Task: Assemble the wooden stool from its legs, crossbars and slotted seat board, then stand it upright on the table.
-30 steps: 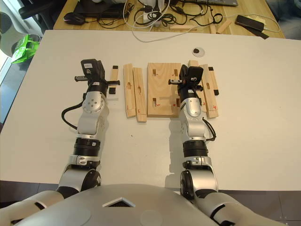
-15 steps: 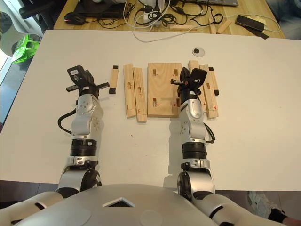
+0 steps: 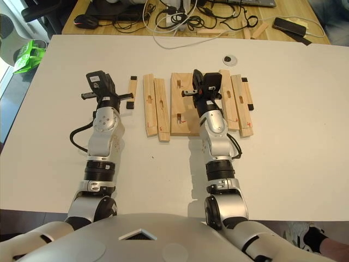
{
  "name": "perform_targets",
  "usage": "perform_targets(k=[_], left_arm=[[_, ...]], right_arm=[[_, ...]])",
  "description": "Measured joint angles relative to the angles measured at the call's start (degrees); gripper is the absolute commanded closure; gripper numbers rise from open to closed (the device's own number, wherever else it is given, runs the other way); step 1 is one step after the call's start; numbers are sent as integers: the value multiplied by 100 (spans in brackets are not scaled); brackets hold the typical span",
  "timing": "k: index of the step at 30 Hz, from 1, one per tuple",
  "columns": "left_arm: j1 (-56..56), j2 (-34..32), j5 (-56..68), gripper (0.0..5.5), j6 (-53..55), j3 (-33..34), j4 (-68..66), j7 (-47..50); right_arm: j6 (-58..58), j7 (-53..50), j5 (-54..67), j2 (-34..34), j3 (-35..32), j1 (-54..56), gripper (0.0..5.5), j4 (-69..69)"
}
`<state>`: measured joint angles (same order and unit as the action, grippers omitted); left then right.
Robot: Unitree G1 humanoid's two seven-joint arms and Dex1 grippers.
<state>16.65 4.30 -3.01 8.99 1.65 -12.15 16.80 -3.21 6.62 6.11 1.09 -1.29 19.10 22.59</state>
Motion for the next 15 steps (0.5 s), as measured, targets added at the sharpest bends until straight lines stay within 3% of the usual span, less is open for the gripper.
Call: perform_targets(k=[7, 15], left_arm=[[-30, -268, -585, 548, -797, -48, -216, 350], [-77, -12, -136, 548, 296, -56, 174, -149]], right_arm=[[-358, 135, -139, 27, 176, 34, 548, -214], [109, 247, 342, 76, -57, -228, 548, -585]])
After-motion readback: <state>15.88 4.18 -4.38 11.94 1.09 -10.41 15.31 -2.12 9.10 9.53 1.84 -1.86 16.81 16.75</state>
